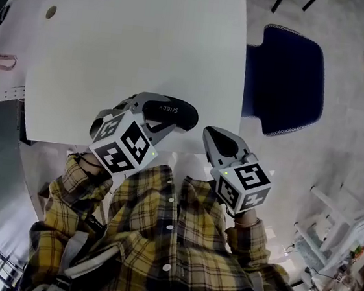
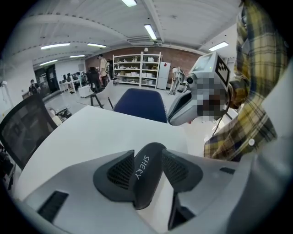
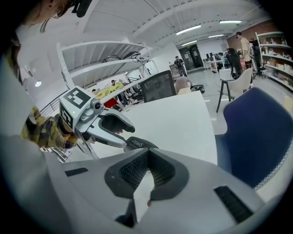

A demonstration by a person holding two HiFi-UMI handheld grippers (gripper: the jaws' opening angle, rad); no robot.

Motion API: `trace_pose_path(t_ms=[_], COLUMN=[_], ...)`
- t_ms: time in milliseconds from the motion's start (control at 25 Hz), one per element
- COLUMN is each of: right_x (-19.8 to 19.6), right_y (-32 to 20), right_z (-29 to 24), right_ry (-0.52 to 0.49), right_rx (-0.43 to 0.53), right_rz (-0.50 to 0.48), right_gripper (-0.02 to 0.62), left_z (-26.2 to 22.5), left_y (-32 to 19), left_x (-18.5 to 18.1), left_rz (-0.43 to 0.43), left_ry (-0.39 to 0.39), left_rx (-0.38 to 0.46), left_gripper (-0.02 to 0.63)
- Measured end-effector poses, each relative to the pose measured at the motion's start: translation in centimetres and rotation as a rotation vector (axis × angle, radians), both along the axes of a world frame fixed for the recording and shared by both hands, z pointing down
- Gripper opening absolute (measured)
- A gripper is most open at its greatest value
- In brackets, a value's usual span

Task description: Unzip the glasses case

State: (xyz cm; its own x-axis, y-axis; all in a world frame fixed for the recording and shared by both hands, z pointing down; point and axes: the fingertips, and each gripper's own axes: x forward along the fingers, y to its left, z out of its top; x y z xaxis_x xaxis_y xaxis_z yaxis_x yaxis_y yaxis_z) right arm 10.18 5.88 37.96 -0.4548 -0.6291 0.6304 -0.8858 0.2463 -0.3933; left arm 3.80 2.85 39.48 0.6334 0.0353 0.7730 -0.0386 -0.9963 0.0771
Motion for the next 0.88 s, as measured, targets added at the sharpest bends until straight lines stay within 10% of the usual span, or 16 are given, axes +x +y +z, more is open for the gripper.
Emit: trace_pose_path(t_ms=[320,880], right_x=[-0.2,-0.8], right_y=[1.4,2.2], right_z=[2.4,4.5], right_ry=[-0.022,-0.030], right_rx=[-0.072,-0.125], right_rz=[-0.009,-0.058], right_gripper=[-0.002,-0.002], left_z=[2.7,4.4], left_y=[0.9,0.7], left_x=[0.0,0.4], left_rz=[0.202,0.218], left_ry=[-0.132,-0.128], left_rx=[0.030,0.135], left_gripper=[0.236,0.235])
